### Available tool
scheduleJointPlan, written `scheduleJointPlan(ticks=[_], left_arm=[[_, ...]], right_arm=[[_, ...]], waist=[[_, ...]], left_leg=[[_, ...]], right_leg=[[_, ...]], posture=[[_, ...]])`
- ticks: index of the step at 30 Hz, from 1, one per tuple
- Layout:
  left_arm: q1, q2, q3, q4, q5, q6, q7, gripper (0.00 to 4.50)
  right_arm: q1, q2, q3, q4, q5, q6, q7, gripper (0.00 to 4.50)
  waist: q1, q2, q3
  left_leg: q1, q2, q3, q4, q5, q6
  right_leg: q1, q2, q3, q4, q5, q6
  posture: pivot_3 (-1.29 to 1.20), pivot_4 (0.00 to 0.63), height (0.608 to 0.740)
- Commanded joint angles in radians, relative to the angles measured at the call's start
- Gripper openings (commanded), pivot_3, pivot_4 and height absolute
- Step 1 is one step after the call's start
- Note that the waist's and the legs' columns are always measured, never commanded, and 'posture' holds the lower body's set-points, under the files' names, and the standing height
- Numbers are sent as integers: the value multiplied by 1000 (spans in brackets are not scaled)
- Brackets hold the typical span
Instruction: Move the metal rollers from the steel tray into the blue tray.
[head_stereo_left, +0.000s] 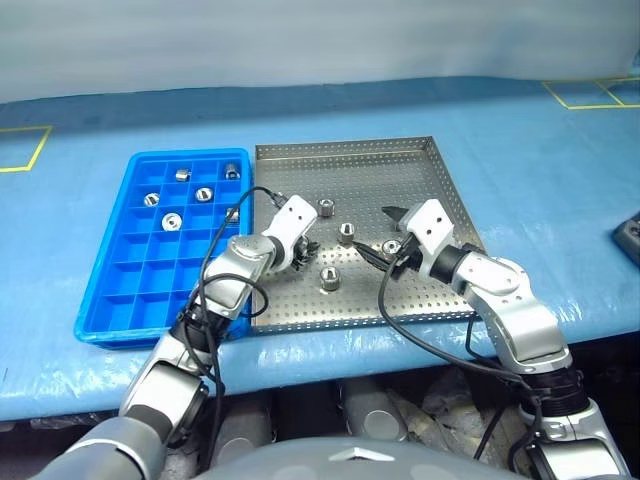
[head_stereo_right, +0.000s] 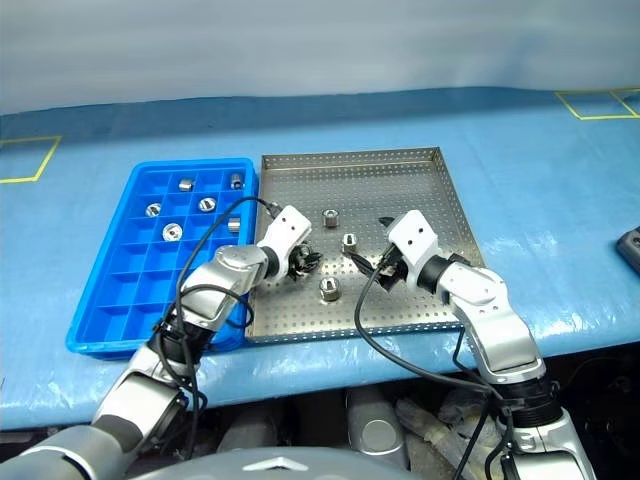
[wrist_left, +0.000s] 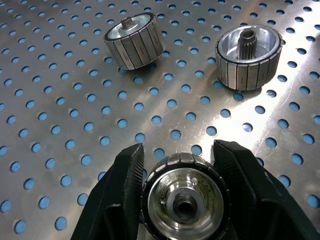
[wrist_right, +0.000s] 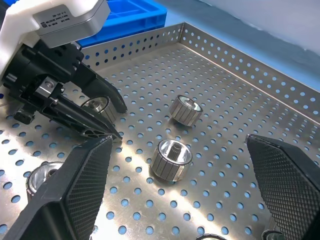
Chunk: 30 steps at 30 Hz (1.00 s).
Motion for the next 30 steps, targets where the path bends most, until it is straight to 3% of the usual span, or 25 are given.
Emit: scheduleJointPlan(ticks=[1,6,11,18,27,30], left_arm=[[5,3,26,-58,10,-10,21,2380],[20,7,83,-135,11,-18,79,2380],[63,8,220,-247,19,-38,197,2380],[108,44,318,-369,1,-10,230,2380],[104,26,248,-372,-40,-20,165,2380],[91,15,176,-347,-53,-21,115,2935]], right_arm=[[-21,-1,-10,-19,-1,-17,4,4500],[-21,-1,-9,-20,-1,-18,5,4500],[-18,0,-6,-28,2,-17,8,4500],[-43,5,12,-6,0,-21,26,4500],[-62,8,18,8,-3,-24,39,4500],[-54,5,13,0,-3,-24,38,4500]], waist=[[0,0,0],[0,0,0],[0,0,0],[13,0,0],[53,0,0],[55,0,0]], left_leg=[[0,0,0,0,0,0],[-1,0,0,0,0,0],[-1,1,0,0,0,0],[-1,0,0,0,0,0],[-2,-1,0,0,0,0],[-2,-1,0,0,0,0]], right_leg=[[0,0,0,0,0,0],[-1,0,0,0,0,0],[-2,-1,1,0,0,0],[-2,-1,0,0,0,0],[-2,-1,0,-1,2,-2],[-2,-2,-1,-1,3,-4]], posture=[[-202,150,740],[-203,150,740],[-199,150,740],[-156,150,740],[-155,150,740],[-162,150,740]])
